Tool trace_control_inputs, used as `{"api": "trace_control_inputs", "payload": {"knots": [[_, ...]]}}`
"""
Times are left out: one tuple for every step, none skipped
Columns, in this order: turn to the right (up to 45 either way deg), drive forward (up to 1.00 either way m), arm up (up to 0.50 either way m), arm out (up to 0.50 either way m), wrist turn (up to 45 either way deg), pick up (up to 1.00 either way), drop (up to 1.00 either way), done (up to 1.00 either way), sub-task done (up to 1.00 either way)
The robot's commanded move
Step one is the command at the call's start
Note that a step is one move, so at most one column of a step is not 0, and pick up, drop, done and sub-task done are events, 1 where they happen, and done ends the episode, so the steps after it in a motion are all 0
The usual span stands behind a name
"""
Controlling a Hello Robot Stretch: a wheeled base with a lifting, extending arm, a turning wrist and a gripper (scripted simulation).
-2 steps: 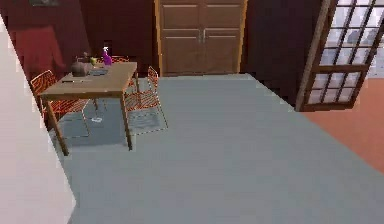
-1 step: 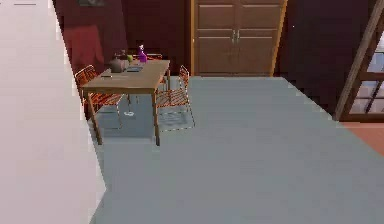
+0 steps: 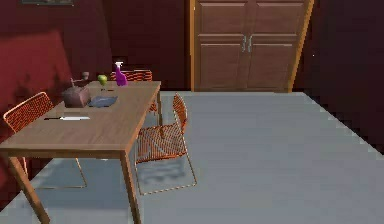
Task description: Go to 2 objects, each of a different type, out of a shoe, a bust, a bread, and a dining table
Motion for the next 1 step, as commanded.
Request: {"api": "trace_control_inputs", "payload": {"knots": [[-12.0, 0.0, 0.0, 0.0, 0.0, 0.0, 0.0, 0.0, 0.0]]}}
